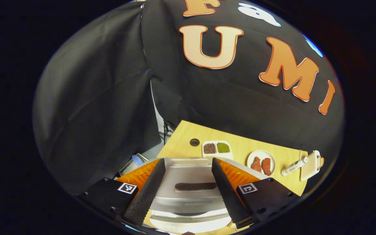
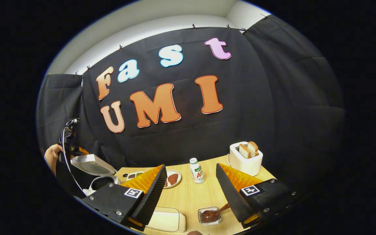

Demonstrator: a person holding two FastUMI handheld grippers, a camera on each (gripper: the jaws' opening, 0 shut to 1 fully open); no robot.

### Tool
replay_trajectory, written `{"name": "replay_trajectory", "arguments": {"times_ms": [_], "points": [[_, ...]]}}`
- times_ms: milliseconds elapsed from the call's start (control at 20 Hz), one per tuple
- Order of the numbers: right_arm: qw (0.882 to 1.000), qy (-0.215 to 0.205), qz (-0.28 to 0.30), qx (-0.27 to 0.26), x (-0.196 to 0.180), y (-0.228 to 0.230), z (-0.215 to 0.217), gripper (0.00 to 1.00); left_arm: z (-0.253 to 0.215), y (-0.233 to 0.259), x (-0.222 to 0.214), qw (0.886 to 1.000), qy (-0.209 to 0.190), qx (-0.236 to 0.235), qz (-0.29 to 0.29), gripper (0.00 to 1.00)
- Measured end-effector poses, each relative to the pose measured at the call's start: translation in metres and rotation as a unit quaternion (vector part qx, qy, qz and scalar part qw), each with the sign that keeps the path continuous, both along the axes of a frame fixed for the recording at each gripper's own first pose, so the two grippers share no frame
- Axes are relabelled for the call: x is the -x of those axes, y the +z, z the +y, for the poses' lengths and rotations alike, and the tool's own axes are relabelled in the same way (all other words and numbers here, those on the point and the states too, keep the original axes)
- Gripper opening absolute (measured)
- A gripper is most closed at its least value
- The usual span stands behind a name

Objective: Close the left gripper, press the button to open the rice cooker; take a wooden spoon from the chopstick holder with the right hand, scoop a spoonful of rice and pour it into the rice cooker, then put the wooden spoon back into the chopstick holder.

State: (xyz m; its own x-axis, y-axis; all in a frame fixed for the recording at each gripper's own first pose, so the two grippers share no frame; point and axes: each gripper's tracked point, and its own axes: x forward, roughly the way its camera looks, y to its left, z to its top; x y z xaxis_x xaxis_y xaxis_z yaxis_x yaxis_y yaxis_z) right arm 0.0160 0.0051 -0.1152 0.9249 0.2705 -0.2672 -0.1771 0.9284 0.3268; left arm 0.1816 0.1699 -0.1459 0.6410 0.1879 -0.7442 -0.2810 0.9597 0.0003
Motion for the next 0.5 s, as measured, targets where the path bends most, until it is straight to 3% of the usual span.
{"name": "replay_trajectory", "arguments": {"times_ms": [500], "points": [[1.000,0.018,-0.003,-0.002,0.005,-0.005,-0.002,0.94,-0.015,-0.070,0.080,0.997,-0.004,0.012,0.080,0.99]]}}
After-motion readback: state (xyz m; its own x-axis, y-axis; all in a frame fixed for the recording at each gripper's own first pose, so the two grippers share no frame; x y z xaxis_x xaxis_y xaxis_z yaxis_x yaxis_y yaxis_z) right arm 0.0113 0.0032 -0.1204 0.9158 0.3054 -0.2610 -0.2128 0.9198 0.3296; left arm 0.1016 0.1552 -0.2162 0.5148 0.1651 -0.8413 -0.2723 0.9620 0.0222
